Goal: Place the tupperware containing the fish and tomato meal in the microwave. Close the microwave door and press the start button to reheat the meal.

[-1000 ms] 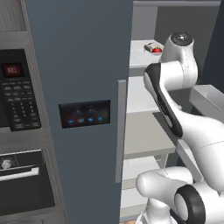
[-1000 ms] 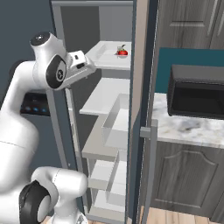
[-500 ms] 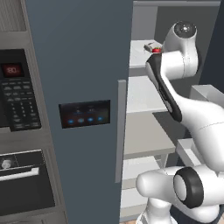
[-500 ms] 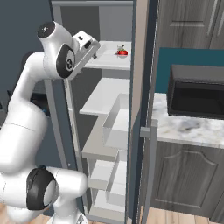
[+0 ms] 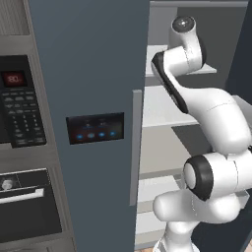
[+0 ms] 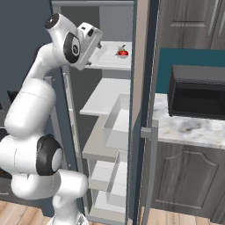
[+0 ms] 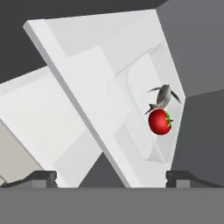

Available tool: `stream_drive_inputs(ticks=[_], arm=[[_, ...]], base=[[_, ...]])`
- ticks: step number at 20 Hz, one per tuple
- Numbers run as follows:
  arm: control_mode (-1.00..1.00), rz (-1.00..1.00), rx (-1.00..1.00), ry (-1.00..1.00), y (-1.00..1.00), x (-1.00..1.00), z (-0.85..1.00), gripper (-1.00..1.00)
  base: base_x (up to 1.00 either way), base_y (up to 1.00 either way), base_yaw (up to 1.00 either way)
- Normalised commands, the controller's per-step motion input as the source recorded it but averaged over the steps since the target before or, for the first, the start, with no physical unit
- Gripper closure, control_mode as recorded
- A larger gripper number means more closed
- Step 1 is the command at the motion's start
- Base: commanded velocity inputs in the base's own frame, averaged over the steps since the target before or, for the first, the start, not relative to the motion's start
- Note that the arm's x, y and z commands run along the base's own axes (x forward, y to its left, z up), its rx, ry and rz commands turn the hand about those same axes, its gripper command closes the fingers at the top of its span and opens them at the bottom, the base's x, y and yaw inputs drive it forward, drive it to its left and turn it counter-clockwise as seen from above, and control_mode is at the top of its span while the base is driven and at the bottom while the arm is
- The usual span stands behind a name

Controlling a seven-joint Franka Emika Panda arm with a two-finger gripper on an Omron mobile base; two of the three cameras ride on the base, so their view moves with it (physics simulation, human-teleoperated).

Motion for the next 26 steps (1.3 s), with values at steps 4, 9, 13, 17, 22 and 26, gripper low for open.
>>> stream_drive_inputs(ticks=[4, 9, 13, 17, 22, 26], arm=[[-1.0, 0.05, -0.03, 0.02, 0.0, 0.53, -0.1, -1.0], [-1.0, 0.06, -0.04, 0.0, -0.02, 0.49, -0.17, -1.0], [-1.0, 0.1, -0.02, 0.0, -0.15, 0.19, -0.53, -1.0], [-1.0, 0.12, 0.0, 0.05, -0.29, 0.37, -0.55, -1.0], [-1.0, 0.15, 0.0, 0.05, -0.21, 0.42, -0.51, -1.0], [-1.0, 0.19, 0.0, 0.02, 0.0, 0.38, -0.39, -1.0]], base=[[0.0, 0.0, 0.0], [0.0, 0.0, 0.0], [0.0, 0.0, 0.0], [0.0, 0.0, 0.0], [0.0, 0.0, 0.0], [0.0, 0.0, 0.0]])
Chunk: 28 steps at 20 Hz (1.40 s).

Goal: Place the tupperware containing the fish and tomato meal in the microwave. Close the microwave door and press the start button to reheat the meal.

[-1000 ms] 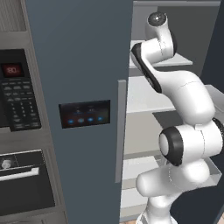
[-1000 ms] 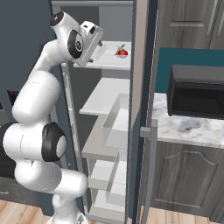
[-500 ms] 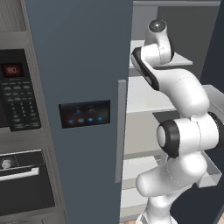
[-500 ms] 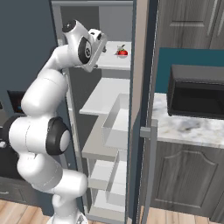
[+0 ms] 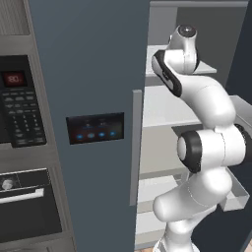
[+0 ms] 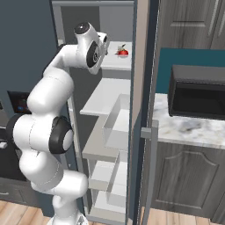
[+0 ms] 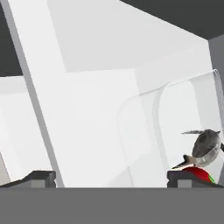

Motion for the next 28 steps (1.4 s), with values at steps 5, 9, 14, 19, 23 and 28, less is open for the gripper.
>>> stream_drive_inputs(ticks=[5, 9, 14, 19, 23, 28], arm=[[-1.0, 0.18, -0.04, 0.09, 0.04, 0.31, -0.5, 1.0], [-1.0, 0.17, -0.03, 0.02, 0.0, 0.08, -0.47, 1.0], [-1.0, 0.04, -0.05, -0.03, 0.03, -0.2, -0.05, 1.0], [-1.0, 0.0, -0.08, -0.03, 0.17, -0.23, 0.0, 1.0], [-1.0, 0.0, -0.1, -0.07, 0.19, -0.34, 0.04, 1.0], [-1.0, 0.0, -0.06, -0.05, 0.09, -0.53, 0.04, 1.0]], base=[[0.0, 0.0, 0.0], [0.0, 0.0, 0.0], [0.0, 0.0, 0.0], [0.0, 0.0, 0.0], [0.0, 0.0, 0.0], [0.0, 0.0, 0.0]])
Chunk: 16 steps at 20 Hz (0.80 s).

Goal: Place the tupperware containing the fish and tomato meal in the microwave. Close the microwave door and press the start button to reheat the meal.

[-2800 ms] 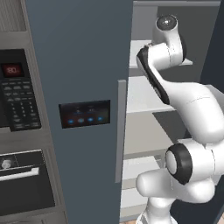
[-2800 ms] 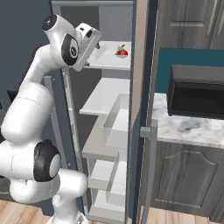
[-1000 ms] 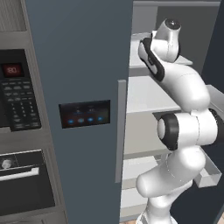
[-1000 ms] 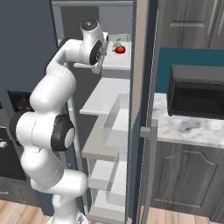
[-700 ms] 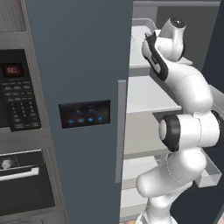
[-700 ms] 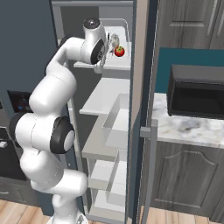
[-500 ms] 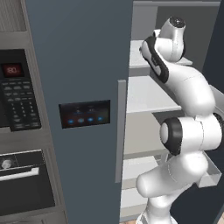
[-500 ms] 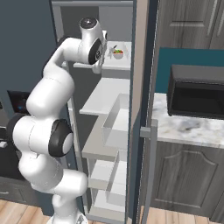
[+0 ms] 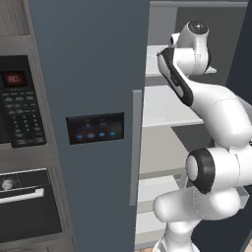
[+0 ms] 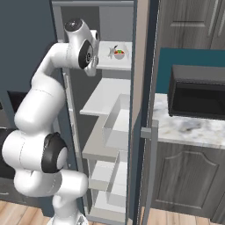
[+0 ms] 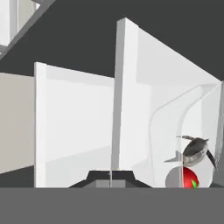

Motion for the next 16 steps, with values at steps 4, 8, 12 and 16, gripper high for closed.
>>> stream_drive_inputs(ticks=[4, 8, 12, 16], arm=[[-1.0, 0.07, -0.01, -0.01, 0.01, -0.01, 0.16, 1.0], [-1.0, 0.2, -0.01, 0.02, -0.11, 0.44, 0.5, -1.0], [-1.0, 0.18, 0.0, 0.0, 0.0, 0.21, 0.14, -1.0], [-1.0, 0.17, 0.0, 0.0, 0.0, 0.29, -0.01, -1.0]], base=[[0.0, 0.0, 0.0], [0.0, 0.0, 0.0], [0.0, 0.0, 0.0], [0.0, 0.0, 0.0]])
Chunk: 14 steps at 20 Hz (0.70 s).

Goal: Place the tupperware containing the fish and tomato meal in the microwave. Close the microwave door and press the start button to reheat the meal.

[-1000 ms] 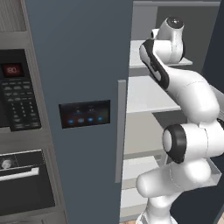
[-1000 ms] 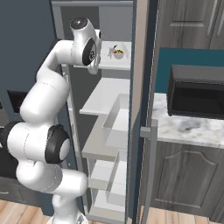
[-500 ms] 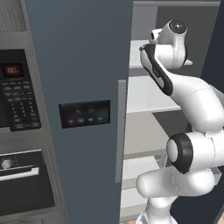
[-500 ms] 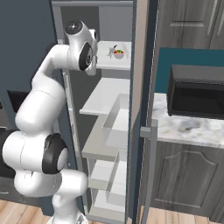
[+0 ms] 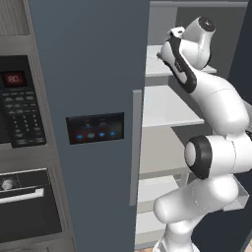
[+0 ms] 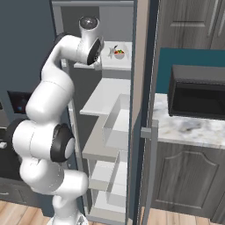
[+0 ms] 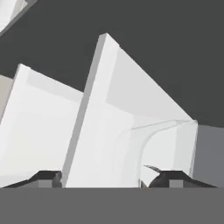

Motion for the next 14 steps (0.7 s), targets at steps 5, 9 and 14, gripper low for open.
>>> stream_drive_inputs(ticks=[5, 9, 14], arm=[[-1.0, 0.18, 0.0, 0.0, 0.0, 0.35, -0.1, -1.0], [-1.0, 0.15, 0.0, 0.05, 0.03, 0.49, -0.37, -1.0], [-1.0, 0.1, -0.01, 0.09, 0.09, 0.47, -0.42, -1.0]], base=[[0.0, 0.0, 0.0], [0.0, 0.0, 0.0], [0.0, 0.0, 0.0]])
